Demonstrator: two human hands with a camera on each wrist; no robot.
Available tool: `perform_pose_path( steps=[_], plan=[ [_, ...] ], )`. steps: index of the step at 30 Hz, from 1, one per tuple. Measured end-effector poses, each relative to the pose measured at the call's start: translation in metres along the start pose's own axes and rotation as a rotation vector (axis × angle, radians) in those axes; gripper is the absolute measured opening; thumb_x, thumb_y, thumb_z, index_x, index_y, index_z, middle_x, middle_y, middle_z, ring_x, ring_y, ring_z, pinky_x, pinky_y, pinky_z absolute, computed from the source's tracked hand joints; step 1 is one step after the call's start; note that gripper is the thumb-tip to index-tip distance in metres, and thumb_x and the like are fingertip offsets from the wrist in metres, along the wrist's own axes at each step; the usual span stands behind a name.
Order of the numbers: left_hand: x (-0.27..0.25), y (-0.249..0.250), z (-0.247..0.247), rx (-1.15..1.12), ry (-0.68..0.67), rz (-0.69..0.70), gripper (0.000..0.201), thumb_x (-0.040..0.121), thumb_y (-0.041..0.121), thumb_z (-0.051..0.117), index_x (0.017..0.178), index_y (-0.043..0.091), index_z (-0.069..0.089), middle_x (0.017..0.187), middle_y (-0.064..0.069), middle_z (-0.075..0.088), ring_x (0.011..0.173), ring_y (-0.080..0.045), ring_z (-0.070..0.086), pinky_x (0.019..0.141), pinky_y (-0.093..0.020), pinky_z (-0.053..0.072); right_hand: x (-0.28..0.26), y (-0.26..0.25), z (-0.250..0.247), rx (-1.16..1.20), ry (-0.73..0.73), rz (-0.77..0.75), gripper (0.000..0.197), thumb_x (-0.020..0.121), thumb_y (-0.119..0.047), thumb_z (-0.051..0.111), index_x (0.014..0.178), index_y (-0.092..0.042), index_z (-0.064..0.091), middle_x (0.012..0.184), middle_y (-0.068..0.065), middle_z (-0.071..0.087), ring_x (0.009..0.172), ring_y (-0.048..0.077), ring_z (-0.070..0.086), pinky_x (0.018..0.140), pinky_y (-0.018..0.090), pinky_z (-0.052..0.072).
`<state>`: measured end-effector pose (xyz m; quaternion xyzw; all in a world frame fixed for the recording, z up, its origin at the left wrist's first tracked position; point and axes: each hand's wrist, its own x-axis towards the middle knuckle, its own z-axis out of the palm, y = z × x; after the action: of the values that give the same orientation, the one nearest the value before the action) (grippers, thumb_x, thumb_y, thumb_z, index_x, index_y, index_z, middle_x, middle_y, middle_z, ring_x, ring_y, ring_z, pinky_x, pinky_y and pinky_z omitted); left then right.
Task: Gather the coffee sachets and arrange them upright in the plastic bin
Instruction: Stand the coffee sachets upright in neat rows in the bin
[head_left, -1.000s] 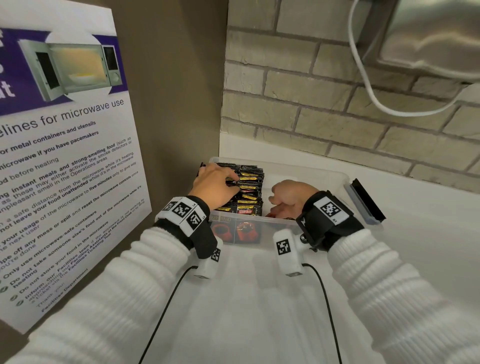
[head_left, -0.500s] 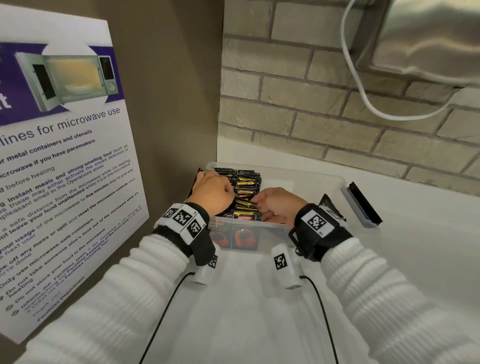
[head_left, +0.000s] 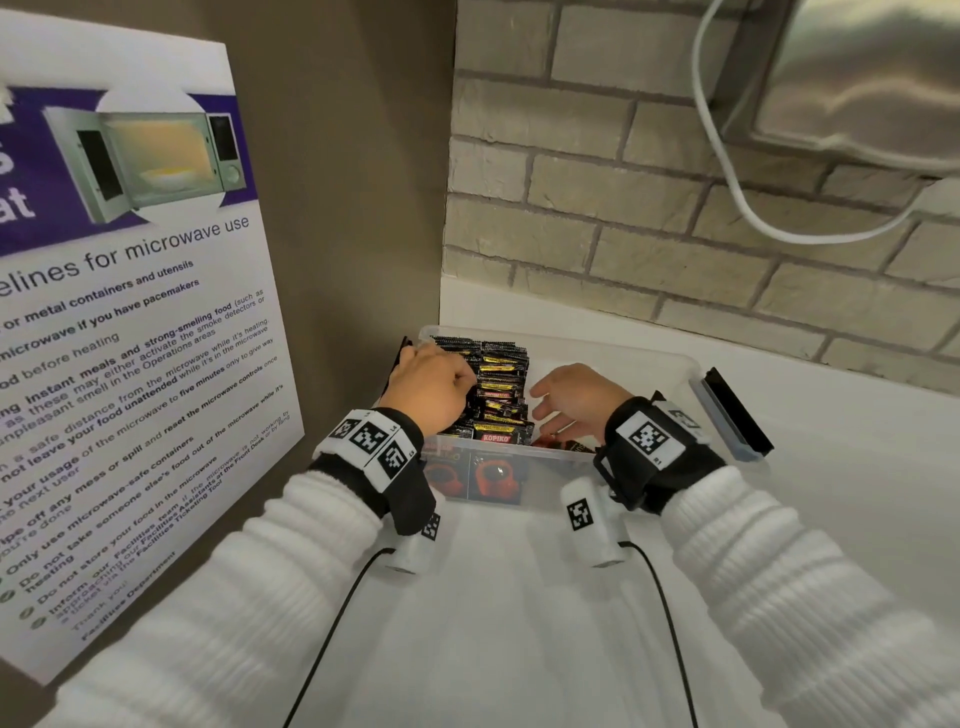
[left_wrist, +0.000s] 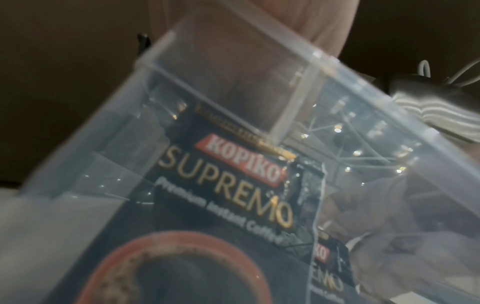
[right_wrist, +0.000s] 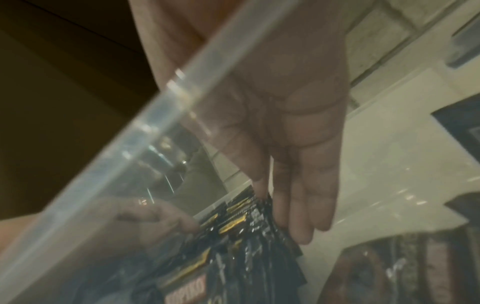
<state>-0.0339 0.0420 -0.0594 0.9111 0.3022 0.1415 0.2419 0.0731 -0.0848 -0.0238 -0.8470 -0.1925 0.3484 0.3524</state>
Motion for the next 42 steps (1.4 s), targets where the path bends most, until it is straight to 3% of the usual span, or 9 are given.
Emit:
perform_pose_path(
  steps=[4,6,10,17,22,26,30,35,42],
  plan=[
    [0.003,0.001,0.000,-0.009,-0.007,-0.025,0.033,0.094,0.011,0.037,0.111,0.025,0.062,0.126,-0.006,0.048,0.124,-0.026,0.030,0.101,-0.039,0.032,0.003,0.011,-0.010,0.041,-0.010,0.015,0.036,0.094,-0.001,0.043,0.128,0.009,0.046,0.094,0.019,0.059,0.070,0.023,0.059,0.078,0.034,0.055],
    [0.002,0.002,-0.001,-0.025,-0.006,-0.037,0.036,0.094,0.008,0.036,0.113,0.024,0.061,0.127,-0.006,0.047,0.125,-0.026,0.030,0.103,-0.039,0.032,0.001,0.012,-0.006,0.083,-0.090,0.058,0.031,0.093,0.005,0.039,0.123,0.009,0.048,0.078,0.015,0.053,0.065,0.022,0.053,0.063,0.026,0.055],
    [0.000,0.004,-0.003,-0.036,-0.016,-0.048,0.038,0.093,0.004,0.037,0.118,0.021,0.060,0.132,-0.008,0.044,0.131,-0.027,0.026,0.107,-0.040,0.029,-0.003,0.010,0.003,0.237,-0.149,0.168,0.024,0.099,-0.004,0.033,0.078,-0.007,0.042,0.073,0.012,0.041,0.069,0.027,0.046,0.051,0.033,0.049],
    [0.002,0.004,-0.003,-0.051,-0.024,-0.066,0.042,0.090,0.000,0.036,0.120,0.020,0.059,0.135,-0.011,0.042,0.135,-0.030,0.022,0.112,-0.044,0.026,0.005,0.010,0.011,0.512,-0.373,0.171,0.063,0.096,-0.053,0.020,0.108,-0.001,0.054,0.108,0.017,0.061,0.082,0.026,0.058,0.066,0.037,0.048],
    [0.001,0.002,-0.003,-0.039,-0.025,-0.004,0.032,0.092,0.016,0.042,0.111,0.033,0.062,0.139,-0.004,0.040,0.134,-0.025,0.019,0.111,-0.040,0.018,-0.004,0.005,0.013,0.626,-0.362,0.158,0.069,0.096,-0.054,0.016,0.121,-0.001,0.051,0.093,0.018,0.061,0.081,0.028,0.059,0.060,0.037,0.053],
    [0.001,0.011,-0.009,0.159,-0.089,0.121,0.022,0.094,0.039,0.046,0.102,0.039,0.066,0.142,0.006,0.038,0.138,-0.021,0.013,0.111,-0.057,-0.005,-0.005,0.004,0.017,0.647,-0.336,0.145,0.067,0.098,-0.051,0.018,0.135,0.000,0.042,0.100,0.019,0.061,0.081,0.028,0.058,0.065,0.039,0.046],
    [0.015,0.035,-0.025,0.389,-0.282,0.338,0.026,0.096,0.035,0.042,0.099,0.031,0.068,0.105,0.013,0.062,0.110,-0.013,0.047,0.098,-0.042,0.020,-0.002,0.005,0.016,0.675,-0.341,0.131,0.068,0.098,-0.051,0.016,0.135,-0.001,0.041,0.133,0.020,0.052,0.086,0.028,0.058,0.068,0.039,0.047],
    [0.025,0.054,-0.017,0.540,-0.469,0.404,0.028,0.095,0.019,0.047,0.116,0.024,0.065,0.117,0.006,0.063,0.112,-0.017,0.052,0.105,-0.040,0.029,0.003,0.006,0.015,0.714,-0.349,0.149,0.070,0.097,-0.054,0.017,0.133,0.000,0.042,0.112,0.019,0.060,0.089,0.029,0.058,0.068,0.039,0.047],
    [0.025,0.054,-0.009,0.528,-0.376,0.398,0.028,0.089,0.002,0.051,0.110,0.015,0.066,0.112,-0.002,0.064,0.108,-0.020,0.055,0.098,-0.036,0.036,0.011,0.007,0.016,0.719,-0.339,0.184,0.075,0.094,-0.060,0.016,0.133,-0.003,0.044,0.098,0.017,0.060,0.083,0.028,0.058,0.067,0.042,0.047]
  ],
)
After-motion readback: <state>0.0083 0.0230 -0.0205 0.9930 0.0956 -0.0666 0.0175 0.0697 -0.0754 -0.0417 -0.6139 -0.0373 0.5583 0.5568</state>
